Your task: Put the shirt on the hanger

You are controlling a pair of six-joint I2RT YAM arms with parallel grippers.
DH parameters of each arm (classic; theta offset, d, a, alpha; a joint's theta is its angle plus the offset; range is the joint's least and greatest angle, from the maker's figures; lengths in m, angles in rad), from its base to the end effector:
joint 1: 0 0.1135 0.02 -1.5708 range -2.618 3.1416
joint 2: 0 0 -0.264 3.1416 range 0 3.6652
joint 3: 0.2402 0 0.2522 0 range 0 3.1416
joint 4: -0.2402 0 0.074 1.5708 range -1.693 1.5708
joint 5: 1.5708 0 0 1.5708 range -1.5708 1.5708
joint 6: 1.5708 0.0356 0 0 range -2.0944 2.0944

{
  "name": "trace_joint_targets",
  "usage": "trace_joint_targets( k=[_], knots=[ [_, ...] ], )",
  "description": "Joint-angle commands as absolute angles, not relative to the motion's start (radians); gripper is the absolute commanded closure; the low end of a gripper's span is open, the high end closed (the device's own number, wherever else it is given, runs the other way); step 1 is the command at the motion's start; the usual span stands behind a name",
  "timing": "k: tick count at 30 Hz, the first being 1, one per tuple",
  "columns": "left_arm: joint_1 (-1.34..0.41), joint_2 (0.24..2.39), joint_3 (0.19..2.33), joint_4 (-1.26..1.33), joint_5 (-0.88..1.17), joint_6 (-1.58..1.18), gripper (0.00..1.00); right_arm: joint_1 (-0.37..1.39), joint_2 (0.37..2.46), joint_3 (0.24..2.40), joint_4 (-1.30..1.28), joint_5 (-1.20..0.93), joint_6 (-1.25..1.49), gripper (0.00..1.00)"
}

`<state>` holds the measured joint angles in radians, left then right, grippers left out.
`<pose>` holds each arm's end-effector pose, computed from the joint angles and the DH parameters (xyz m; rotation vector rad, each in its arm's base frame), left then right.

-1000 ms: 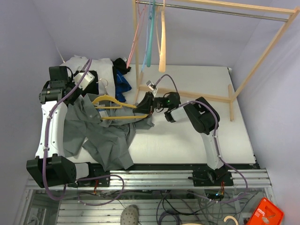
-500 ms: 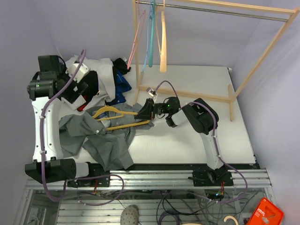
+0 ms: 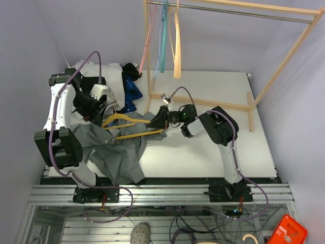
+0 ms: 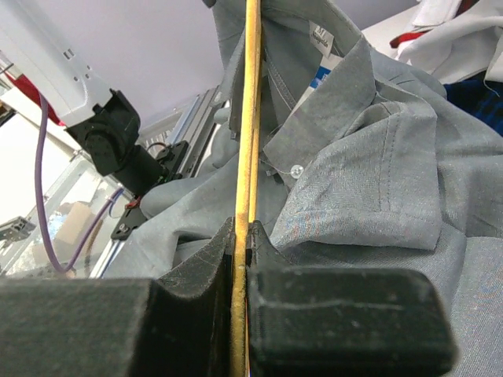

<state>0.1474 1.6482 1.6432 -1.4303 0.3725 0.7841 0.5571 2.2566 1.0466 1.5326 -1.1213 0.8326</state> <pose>0.2988 0.0313 0.3293 0.9198 2.6753 -0.3901 0.3350 0.2465 0.1382 -0.9406 1.4379 1.7761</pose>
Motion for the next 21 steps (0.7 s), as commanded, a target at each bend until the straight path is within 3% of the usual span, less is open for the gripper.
trace_joint_targets(
  k=[1,5,12,18,21],
  knots=[
    [0.157,1.62,1.638,-1.469,0.407,0.76,0.01,0.55,2.217,1.045,1.82,-1.107,0.815,1.0],
    [0.162,1.605,1.606,-1.386,0.393,0.729,0.03,0.549,2.221,1.048,1.821,-1.109,0.818,1.0],
    [0.167,1.637,1.604,-1.38,0.414,0.731,0.42,0.545,2.215,1.037,1.821,-1.11,0.817,1.0],
    [0.183,1.647,1.577,-1.353,0.405,0.745,0.54,0.54,2.21,1.028,1.82,-1.111,0.818,1.0],
    [0.204,1.655,1.572,-1.348,0.398,0.762,0.56,0.54,2.211,1.026,1.821,-1.111,0.818,1.0]
  ],
)
